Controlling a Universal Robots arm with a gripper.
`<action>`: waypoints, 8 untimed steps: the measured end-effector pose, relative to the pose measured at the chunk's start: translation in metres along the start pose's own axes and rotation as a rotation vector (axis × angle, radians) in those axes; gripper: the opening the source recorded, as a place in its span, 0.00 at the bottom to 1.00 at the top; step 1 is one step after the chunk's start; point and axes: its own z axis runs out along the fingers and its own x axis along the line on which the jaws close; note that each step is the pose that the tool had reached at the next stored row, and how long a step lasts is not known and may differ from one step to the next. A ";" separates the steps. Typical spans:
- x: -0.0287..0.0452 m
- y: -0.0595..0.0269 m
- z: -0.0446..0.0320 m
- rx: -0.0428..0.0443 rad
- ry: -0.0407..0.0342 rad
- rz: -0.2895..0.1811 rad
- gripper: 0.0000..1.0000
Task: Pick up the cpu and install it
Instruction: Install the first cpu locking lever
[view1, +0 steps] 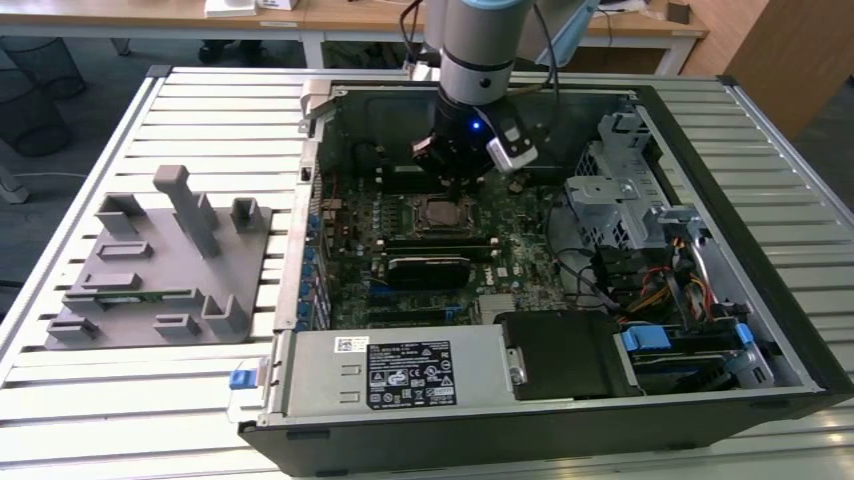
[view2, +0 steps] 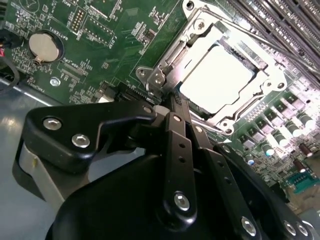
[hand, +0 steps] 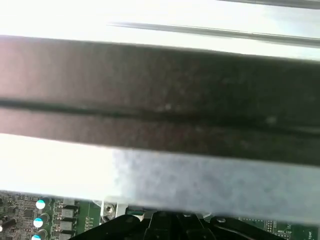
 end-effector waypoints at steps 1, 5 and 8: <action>-0.0001 0.0003 -0.0006 0.0000 0.0000 0.000 0.11; -0.0001 0.0019 -0.0017 -0.0003 0.0001 0.000 0.11; 0.0000 0.0028 -0.0027 -0.0013 0.0000 0.000 0.11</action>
